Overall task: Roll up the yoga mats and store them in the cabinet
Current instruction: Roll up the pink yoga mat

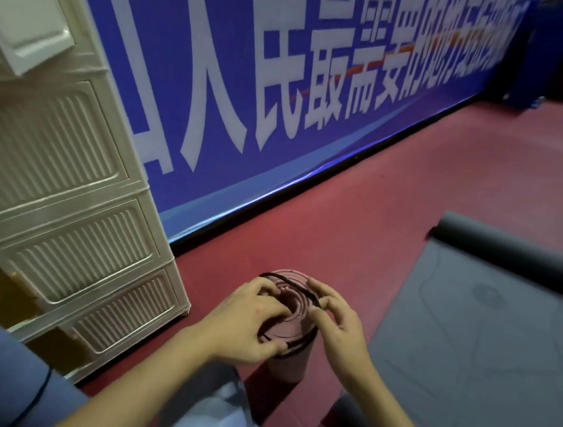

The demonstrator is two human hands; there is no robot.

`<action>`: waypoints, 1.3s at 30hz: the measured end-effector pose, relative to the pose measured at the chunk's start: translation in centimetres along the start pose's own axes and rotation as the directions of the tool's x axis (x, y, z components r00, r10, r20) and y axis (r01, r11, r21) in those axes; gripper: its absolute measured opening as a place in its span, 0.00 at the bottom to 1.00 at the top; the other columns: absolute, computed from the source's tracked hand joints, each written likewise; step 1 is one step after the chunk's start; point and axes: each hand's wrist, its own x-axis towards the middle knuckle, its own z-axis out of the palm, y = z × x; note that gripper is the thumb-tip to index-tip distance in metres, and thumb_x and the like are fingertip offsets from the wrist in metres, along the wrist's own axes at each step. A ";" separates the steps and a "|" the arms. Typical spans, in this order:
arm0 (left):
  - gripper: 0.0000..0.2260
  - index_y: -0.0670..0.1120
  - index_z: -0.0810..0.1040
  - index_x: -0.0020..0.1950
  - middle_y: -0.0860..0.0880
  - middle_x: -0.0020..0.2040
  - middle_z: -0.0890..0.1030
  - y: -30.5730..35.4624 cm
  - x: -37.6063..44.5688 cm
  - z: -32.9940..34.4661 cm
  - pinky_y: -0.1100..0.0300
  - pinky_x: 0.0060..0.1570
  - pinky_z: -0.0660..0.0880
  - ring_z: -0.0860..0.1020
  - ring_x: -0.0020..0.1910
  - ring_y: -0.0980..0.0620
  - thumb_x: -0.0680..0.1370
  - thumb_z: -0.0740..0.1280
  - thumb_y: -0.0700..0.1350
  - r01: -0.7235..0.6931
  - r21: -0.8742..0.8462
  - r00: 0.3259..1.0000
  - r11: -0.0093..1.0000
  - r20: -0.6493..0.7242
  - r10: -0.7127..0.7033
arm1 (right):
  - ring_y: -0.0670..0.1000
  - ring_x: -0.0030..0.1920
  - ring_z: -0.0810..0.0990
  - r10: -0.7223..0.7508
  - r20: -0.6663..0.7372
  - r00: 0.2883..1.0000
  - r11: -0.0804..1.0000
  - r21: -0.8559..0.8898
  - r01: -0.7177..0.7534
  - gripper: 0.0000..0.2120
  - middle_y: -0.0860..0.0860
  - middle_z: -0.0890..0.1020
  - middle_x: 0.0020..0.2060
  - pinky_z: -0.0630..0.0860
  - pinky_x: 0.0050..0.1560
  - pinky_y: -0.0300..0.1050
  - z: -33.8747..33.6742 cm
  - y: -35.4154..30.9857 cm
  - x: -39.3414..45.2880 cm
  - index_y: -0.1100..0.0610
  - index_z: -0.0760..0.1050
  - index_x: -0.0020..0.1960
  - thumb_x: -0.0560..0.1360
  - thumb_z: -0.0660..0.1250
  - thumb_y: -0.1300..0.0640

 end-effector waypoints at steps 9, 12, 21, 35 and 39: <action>0.34 0.53 0.81 0.60 0.52 0.60 0.74 0.2 2.2 -0.7 0.57 0.65 0.67 0.66 0.63 0.52 0.66 0.64 0.75 -0.022 0.214 1.000 0.977 -0.007 0.024 | 0.55 0.60 0.81 0.212 -0.189 0.959 0.973 0.129 -0.190 0.06 0.45 0.80 0.60 0.83 0.53 0.59 -0.5 5.3 -0.6 0.46 0.80 0.49 0.81 0.69 0.56; 0.31 0.53 0.83 0.56 0.52 0.60 0.72 -0.6 2.4 -0.5 0.55 0.64 0.70 0.69 0.60 0.51 0.68 0.65 0.75 -0.023 0.180 1.000 0.983 0.008 0.022 | 0.51 0.51 0.82 0.209 -0.185 0.960 0.978 0.012 -0.210 0.06 0.50 0.83 0.51 0.83 0.50 0.58 0.3 6.0 -0.9 0.44 0.80 0.53 0.82 0.66 0.54; 0.15 0.50 0.84 0.55 0.57 0.51 0.81 -1.6 -0.9 0.0 0.58 0.57 0.75 0.77 0.58 0.58 0.79 0.68 0.60 -0.200 -0.294 0.946 0.935 -0.305 0.107 | 0.53 0.41 0.78 0.331 -0.109 0.937 0.939 0.136 -0.315 0.06 0.56 0.83 0.39 0.77 0.46 0.53 0.0 6.1 1.5 0.59 0.82 0.44 0.79 0.69 0.59; 0.09 0.47 0.84 0.41 0.54 0.36 0.84 -6.4 2.3 2.2 0.57 0.39 0.74 0.78 0.34 0.55 0.80 0.70 0.44 0.412 -0.618 0.751 0.669 -0.185 -0.634 | 0.54 0.34 0.73 0.436 -0.082 0.896 0.842 -0.314 -0.438 0.11 0.50 0.76 0.28 0.66 0.35 0.46 0.4 6.5 5.5 0.62 0.71 0.33 0.71 0.66 0.58; 0.10 0.46 0.76 0.33 0.45 0.27 0.74 -8.6 1.5 10.0 0.60 0.29 0.65 0.70 0.26 0.54 0.73 0.67 0.47 0.561 -0.514 0.788 0.649 0.090 -0.609 | 0.57 0.38 0.73 0.489 -0.254 0.835 0.710 -0.440 -0.550 0.16 0.58 0.80 0.35 0.70 0.40 0.51 0.4 9.5 4.8 0.60 0.72 0.32 0.76 0.61 0.55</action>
